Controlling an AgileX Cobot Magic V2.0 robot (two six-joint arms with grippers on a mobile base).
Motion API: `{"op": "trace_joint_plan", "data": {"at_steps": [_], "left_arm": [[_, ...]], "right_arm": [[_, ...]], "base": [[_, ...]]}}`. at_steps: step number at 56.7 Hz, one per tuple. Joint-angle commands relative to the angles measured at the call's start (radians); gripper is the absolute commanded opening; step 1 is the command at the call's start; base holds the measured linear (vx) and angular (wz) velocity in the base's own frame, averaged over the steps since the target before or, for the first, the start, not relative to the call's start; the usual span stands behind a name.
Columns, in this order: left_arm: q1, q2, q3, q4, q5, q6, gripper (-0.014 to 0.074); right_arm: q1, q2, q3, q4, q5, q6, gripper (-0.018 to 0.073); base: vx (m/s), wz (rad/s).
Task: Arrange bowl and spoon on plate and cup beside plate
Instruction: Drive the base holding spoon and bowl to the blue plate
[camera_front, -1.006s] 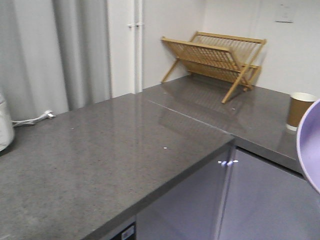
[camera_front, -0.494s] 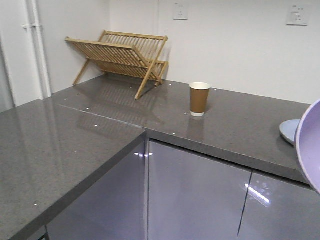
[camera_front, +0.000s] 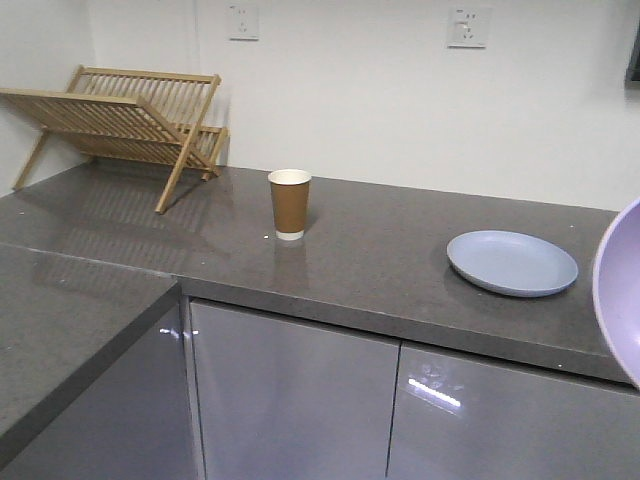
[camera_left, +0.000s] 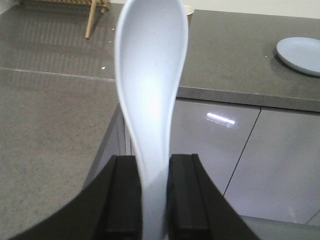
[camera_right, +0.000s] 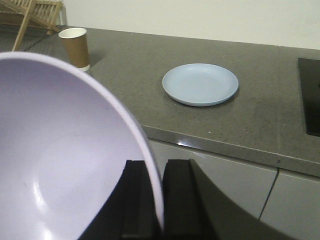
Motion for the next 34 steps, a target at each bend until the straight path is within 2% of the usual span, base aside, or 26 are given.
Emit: {"op": "trace_joint_plan", "data": {"at_steps": [1, 20, 34], "left_arm": [[0.001, -0.003, -0.025, -0.012, -0.087, 0.0, -0.0006], [0.001, -0.003, -0.025, -0.012, -0.087, 0.0, -0.0006], [0.001, -0.003, -0.025, -0.012, -0.087, 0.0, -0.0006]], "right_arm": [[-0.005, 0.002, -0.03, 0.018, -0.084, -0.009, -0.0008], [-0.005, 0.002, -0.03, 0.018, -0.084, -0.009, -0.0008], [-0.005, 0.002, -0.03, 0.018, -0.084, -0.009, -0.0008]], "base": [[0.15, -0.34], [0.21, -0.28], [0.27, -0.09]]}}
